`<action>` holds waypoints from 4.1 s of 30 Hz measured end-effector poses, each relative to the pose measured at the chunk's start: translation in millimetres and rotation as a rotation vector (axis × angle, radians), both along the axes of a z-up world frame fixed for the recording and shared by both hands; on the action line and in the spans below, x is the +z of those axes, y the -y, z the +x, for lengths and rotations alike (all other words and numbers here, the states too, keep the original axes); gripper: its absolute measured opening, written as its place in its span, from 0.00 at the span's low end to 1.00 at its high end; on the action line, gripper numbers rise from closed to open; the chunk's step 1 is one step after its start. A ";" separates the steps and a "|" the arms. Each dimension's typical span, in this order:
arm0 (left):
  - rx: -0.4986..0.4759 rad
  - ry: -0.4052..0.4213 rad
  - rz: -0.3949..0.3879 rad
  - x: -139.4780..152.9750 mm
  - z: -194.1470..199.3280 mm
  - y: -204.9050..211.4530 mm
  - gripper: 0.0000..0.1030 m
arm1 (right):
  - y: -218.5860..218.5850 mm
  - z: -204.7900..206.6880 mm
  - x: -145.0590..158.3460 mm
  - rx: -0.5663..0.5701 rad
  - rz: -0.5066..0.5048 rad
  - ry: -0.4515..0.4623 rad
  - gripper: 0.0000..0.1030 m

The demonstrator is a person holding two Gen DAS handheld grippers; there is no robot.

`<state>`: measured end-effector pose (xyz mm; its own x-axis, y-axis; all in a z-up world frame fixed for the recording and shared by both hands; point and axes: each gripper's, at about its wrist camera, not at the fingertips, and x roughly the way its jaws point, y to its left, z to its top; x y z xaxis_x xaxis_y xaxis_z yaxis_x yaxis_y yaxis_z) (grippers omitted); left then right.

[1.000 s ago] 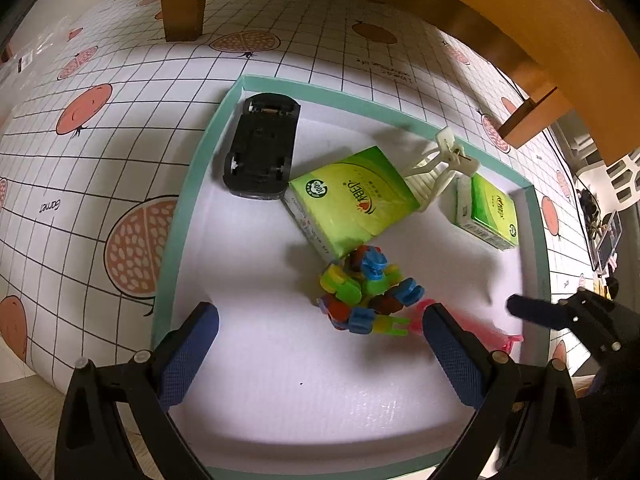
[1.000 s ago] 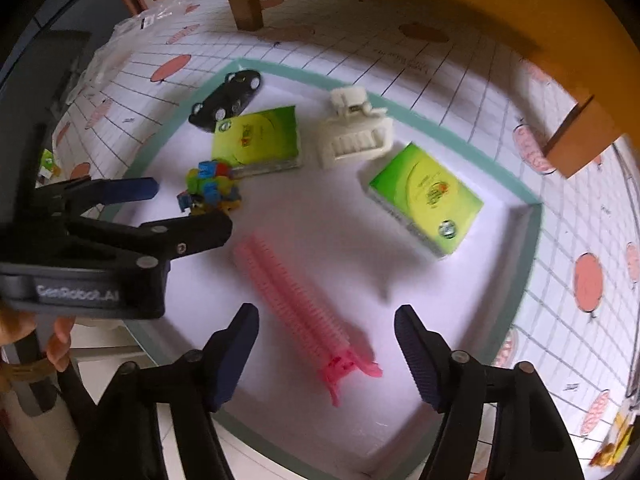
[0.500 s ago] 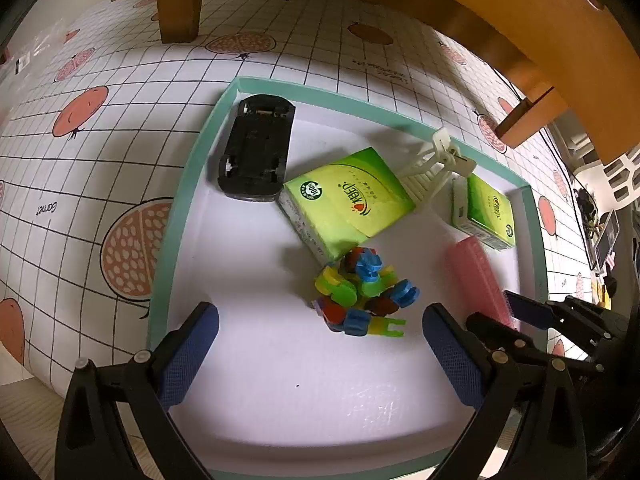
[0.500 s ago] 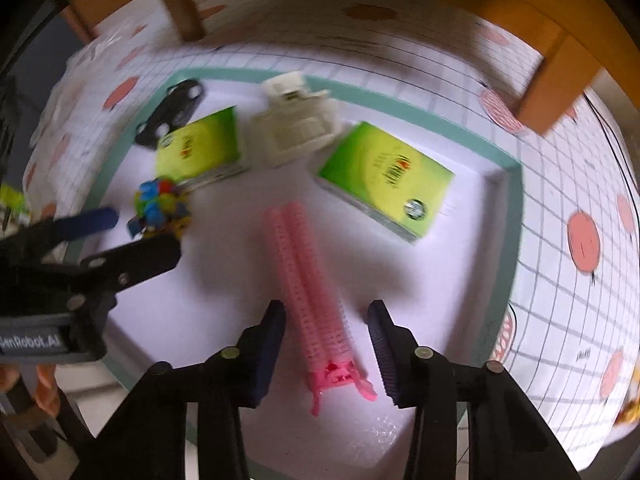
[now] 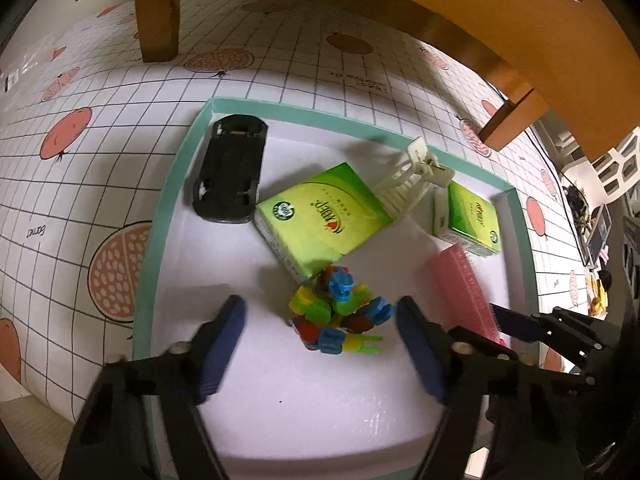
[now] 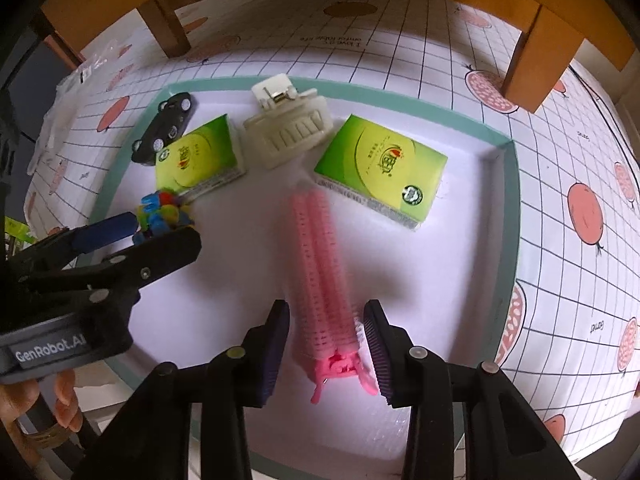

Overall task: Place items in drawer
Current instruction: 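Grasp the toy blocks with left tool while right tool lifts the pink roller, then carry the toy blocks with left tool while right tool carries the roller to the drawer, then release the toy blocks into the drawer with left tool while right tool releases the roller, then withdraw both tools from the drawer back over the tray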

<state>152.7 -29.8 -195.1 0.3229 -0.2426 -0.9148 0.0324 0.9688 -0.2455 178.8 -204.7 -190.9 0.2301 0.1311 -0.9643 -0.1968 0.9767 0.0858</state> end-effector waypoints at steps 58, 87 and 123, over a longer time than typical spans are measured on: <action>0.020 0.226 -0.163 92.4 -30.8 -27.4 0.45 | 30.0 -28.4 115.1 -0.114 0.371 0.272 0.28; -0.018 0.544 -0.150 274.0 79.7 -30.3 0.45 | 21.7 76.6 300.0 -0.055 0.274 0.583 0.28; 0.036 0.494 0.015 260.0 89.7 -25.4 0.86 | 30.2 90.9 269.3 -0.077 0.117 0.517 0.90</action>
<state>242.4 -4.4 64.9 0.7266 -0.2113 -0.6537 0.1075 0.9748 -0.1956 269.6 -234.9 78.4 0.6844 0.1946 -0.7027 -0.1703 0.9797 0.1054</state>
